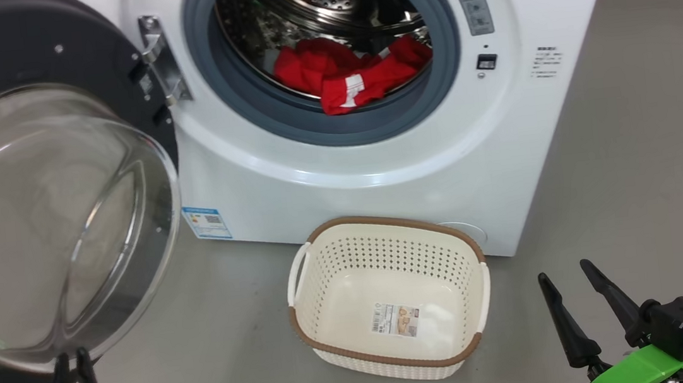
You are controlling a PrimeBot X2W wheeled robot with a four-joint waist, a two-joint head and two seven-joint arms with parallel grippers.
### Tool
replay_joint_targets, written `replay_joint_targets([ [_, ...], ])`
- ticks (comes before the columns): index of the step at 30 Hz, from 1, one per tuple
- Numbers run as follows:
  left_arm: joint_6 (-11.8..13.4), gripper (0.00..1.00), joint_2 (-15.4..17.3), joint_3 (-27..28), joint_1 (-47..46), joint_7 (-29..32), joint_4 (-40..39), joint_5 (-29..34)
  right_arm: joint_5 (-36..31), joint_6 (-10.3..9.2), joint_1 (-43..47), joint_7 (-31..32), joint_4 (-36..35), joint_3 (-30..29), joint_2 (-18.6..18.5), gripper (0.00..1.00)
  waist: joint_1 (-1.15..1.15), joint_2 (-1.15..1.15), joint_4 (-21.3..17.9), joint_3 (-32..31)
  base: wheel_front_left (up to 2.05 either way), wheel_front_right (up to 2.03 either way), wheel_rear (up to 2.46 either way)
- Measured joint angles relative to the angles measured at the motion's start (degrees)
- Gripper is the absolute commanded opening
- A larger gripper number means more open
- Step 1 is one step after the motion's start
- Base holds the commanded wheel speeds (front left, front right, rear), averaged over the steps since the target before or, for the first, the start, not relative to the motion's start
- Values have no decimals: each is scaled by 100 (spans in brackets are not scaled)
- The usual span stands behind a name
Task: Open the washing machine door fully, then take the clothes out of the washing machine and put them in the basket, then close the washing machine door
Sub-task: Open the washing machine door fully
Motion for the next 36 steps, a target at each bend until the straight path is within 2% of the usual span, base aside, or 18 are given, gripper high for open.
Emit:
replay_joint_targets([
  [5, 0, 48, 7, -255, 32, 0, -56, -70, 0, 0, 0, 0, -19, -78, 3, 100, 0, 0, -222, 35, 0, 0, 0],
  [8, 0, 71, 7, -404, 32, 0, -62, -102, 0, 0, 0, 0, -31, -142, 13, 100, 0, 0, -366, 64, 0, 0, 0],
  [9, 0, 83, 9, -447, 32, 0, -63, -102, 0, 0, -1, 0, -38, -168, 13, 100, 0, 0, -415, 76, 0, 0, 0],
  [11, 0, 99, 11, -541, 31, 1, -69, -102, 0, 0, -1, 0, -59, -220, 16, 100, 0, 0, -514, 104, 0, 0, 0],
  [36, 0, 100, 26, -1383, -46, 0, -252, -141, -1, 0, -19, 0, -147, -657, 92, 100, 0, 0, -1601, 406, 0, 0, 0],
])
